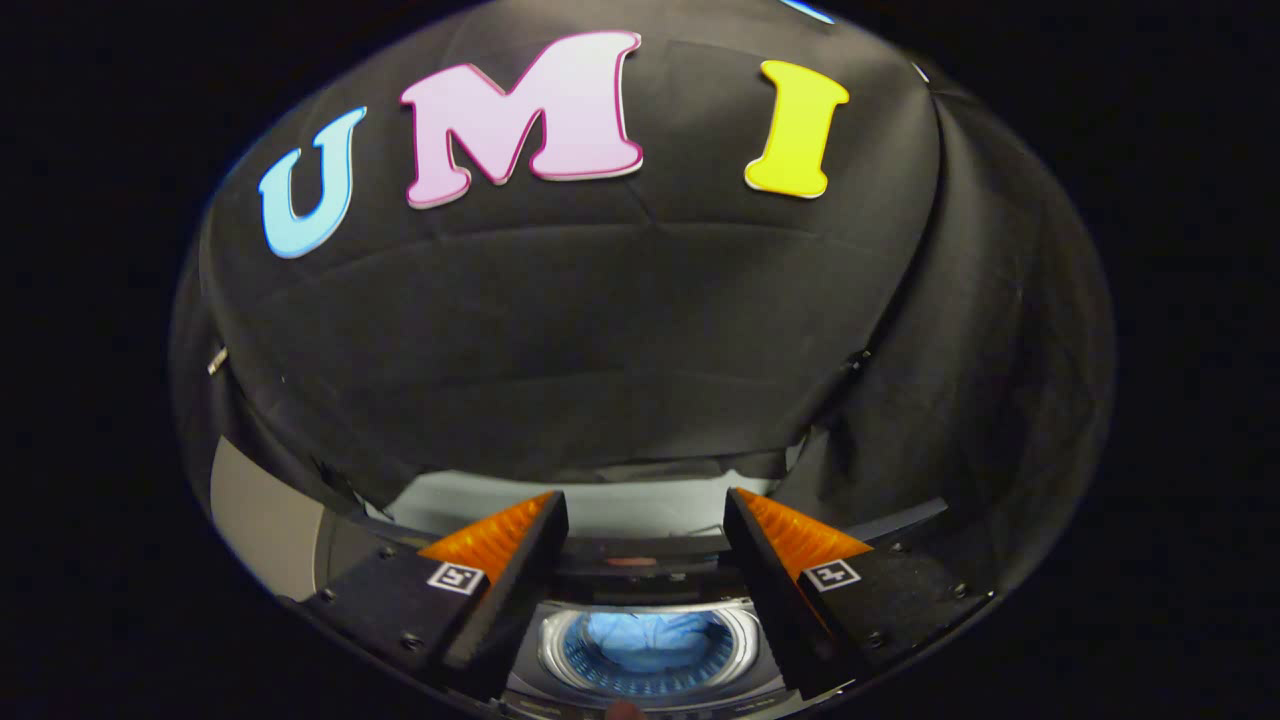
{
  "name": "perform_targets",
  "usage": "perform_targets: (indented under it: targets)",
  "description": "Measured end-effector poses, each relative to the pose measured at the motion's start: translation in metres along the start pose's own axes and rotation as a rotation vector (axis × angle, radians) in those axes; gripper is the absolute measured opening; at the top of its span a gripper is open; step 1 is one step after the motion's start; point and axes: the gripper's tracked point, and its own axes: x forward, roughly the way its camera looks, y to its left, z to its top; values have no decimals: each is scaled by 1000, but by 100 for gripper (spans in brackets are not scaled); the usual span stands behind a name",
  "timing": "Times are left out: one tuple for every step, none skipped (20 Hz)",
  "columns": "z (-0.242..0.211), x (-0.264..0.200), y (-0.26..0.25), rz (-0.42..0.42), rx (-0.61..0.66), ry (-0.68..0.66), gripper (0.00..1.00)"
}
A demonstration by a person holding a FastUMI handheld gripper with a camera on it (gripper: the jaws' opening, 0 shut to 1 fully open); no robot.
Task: Put the clothes into the washing machine and then close the washing machine lid.
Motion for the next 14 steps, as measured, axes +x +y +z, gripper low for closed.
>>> perform_targets:
  targets:
    - [0, -2, 0, 2, -5, -8, 99]
    - [-3, -2, -1, 1, -11, -1, 100]
    - [-4, -3, -1, -3, -21, -1, 100]
    - [-6, -6, -2, -7, -26, -3, 100]
    - [-8, -9, -3, -8, -26, -8, 100]
    - [-9, -12, -3, -9, -21, -17, 100]
    - [-11, -16, -4, -8, -21, -20, 100]
    - [-16, -21, -5, -8, -21, -24, 100]
    - [-20, -25, -5, -9, -21, -28, 100]
    - [-24, -30, -5, -10, -20, -31, 100]
    - [-28, -35, -5, -9, -21, -36, 100]
    - [-32, -40, -5, -9, -23, -42, 100]
    - [-37, -45, -6, -8, -25, -47, 100]
    - [-41, -50, -6, -6, -26, -55, 100]
